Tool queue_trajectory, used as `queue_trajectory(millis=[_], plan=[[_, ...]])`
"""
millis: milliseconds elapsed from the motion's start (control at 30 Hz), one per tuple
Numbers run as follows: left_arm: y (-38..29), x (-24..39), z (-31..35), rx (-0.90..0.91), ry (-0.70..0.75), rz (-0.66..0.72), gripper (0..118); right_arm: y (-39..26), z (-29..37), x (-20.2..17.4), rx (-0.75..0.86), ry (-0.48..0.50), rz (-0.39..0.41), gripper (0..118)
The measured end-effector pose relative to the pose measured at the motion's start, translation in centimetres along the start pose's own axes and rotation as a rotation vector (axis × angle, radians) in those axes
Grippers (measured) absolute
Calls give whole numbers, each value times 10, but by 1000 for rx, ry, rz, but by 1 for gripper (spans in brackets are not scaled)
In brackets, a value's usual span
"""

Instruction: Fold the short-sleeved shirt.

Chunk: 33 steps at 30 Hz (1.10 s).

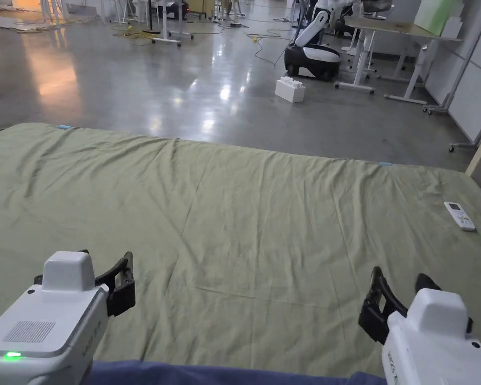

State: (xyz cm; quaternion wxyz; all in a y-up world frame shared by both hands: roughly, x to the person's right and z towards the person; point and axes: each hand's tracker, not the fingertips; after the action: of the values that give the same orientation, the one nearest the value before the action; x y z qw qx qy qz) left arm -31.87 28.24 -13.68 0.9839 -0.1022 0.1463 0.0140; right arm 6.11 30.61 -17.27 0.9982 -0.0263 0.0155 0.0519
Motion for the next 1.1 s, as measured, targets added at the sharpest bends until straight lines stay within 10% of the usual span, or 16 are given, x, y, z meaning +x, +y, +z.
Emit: queue_trajectory(millis=[233, 567, 900, 1000, 1100], plan=[[14, 4, 16, 95, 44, 31, 4, 6, -4, -13, 25, 30, -31, 3], [13, -33, 29, 26, 58, -19, 0, 3, -6, -21, 26, 28, 22, 0], [-50, -133, -9, -503, -124, 147, 1, -11, -15, -23, -40, 52, 42, 0], [-75, -154, -20, -627, -190, 172, 18, -16, -16, -25, -65, 64, 59, 0], [-94, -168, -30, -714, -258, 216, 75, -22, -17, -27, -90, 63, 66, 0]])
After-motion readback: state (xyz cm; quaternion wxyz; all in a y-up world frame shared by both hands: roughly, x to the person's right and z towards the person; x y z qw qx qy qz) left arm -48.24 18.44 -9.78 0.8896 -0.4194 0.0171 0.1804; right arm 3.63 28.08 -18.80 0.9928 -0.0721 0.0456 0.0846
